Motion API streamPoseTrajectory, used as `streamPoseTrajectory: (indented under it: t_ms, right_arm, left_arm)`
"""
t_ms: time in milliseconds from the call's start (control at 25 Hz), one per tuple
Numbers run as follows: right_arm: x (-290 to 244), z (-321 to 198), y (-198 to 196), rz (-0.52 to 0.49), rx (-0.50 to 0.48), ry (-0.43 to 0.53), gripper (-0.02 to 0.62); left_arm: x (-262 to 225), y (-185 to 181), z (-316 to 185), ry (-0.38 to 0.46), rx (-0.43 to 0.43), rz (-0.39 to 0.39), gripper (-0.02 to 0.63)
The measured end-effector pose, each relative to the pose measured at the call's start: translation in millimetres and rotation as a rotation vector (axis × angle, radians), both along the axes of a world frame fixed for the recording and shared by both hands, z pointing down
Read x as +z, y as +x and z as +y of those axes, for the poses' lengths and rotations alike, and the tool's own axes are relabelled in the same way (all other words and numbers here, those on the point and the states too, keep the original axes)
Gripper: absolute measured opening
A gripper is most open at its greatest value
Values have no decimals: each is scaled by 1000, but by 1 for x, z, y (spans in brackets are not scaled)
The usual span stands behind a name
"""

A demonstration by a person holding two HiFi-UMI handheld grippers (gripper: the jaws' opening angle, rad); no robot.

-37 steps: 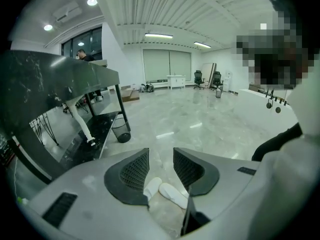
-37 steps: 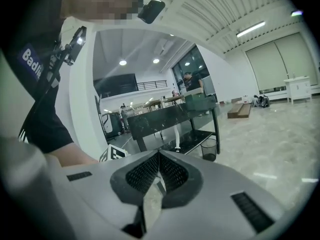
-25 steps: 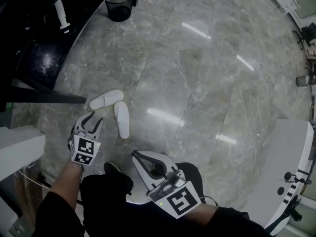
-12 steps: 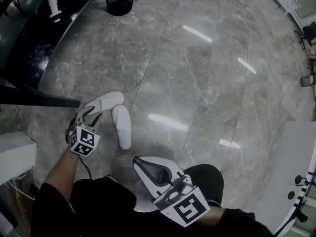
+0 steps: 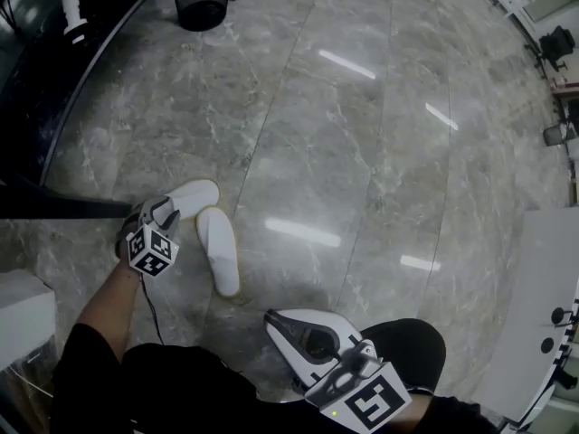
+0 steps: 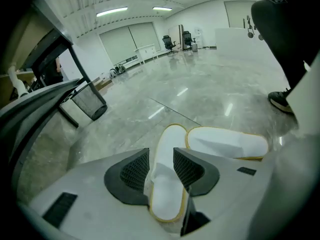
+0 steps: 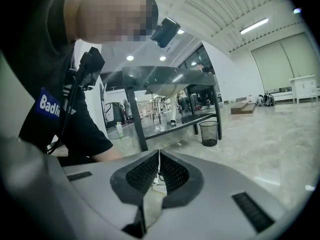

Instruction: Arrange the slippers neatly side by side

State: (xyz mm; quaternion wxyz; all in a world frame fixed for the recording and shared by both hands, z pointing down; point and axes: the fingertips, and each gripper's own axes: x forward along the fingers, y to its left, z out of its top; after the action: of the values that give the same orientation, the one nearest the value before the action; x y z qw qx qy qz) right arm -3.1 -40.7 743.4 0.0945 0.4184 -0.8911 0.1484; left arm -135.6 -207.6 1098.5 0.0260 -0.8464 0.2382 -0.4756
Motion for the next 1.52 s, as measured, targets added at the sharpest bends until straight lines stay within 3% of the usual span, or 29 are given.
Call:
streamPoseTrajectory:
  t_ms: [440, 720, 840, 960, 1240, 1520]
  right_arm:
    - [15, 1, 5, 75, 17, -22, 0]
    - [25, 5, 10, 124, 32, -41, 0]
    - [28, -4, 5, 140, 22, -34, 0]
    - [29, -27, -9, 159, -6, -7, 0]
    - [56, -48, -33, 250, -67, -4, 0]
    - [49, -59, -46, 214, -74, 26, 0]
  left_arm:
    - [64, 3, -19, -54, 43, -75, 124]
    - [71, 6, -21, -61, 34, -89, 120]
    - [71, 3, -17, -60, 51, -117, 47]
    - [71, -2, -15, -69, 50, -134, 25]
    - [56, -9, -9, -88, -26, -90, 21]
    - [39, -21, 8, -169, -217, -68, 21]
